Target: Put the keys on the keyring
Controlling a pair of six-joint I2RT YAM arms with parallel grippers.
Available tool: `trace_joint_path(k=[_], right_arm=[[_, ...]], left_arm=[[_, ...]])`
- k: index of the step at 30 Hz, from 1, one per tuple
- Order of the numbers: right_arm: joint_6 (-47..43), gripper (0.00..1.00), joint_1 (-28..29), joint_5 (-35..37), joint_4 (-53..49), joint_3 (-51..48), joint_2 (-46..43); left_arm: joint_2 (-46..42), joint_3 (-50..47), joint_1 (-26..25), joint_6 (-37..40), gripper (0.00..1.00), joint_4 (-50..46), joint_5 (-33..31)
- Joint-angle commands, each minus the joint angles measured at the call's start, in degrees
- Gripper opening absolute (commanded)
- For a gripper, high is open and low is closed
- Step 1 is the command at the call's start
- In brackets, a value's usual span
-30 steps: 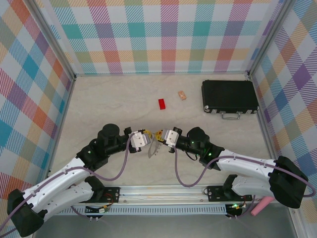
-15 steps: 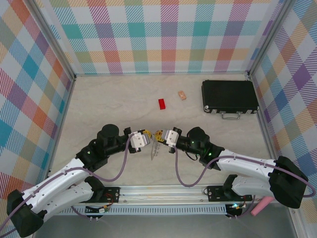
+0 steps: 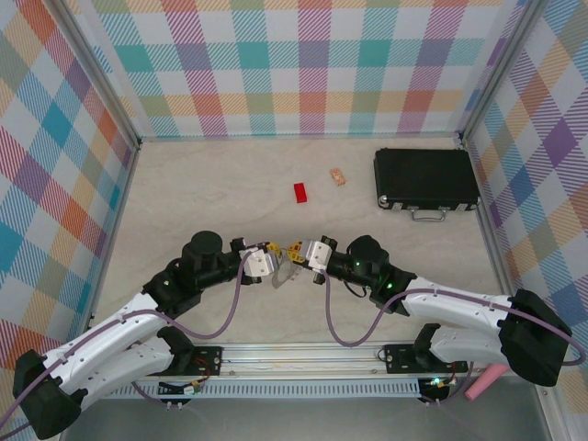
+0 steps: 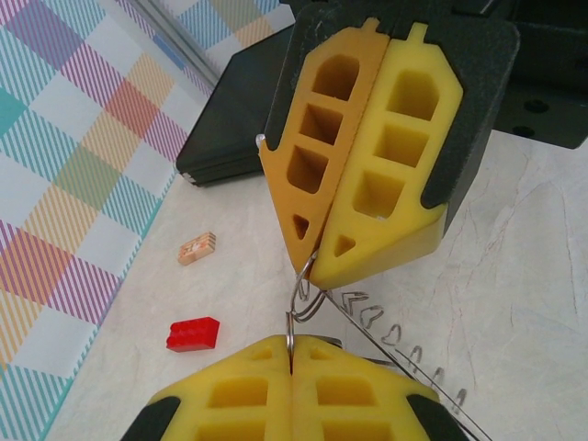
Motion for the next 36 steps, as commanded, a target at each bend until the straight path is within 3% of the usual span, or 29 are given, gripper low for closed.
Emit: trace_joint_path(k=[1,36], right_arm=[[0.6,0.0,0.3,-0.6,3.1,-0.4,-0.6],[0.9,0.0,0.3,0.0,2.8,0.1,-0.7]], left_arm=[[-0.3,-0.5,-0.6,1.0,0.0,2.2,0.7],[1.4,-0.3,-3.1,2.9,0.0,-0.1,-0.1]])
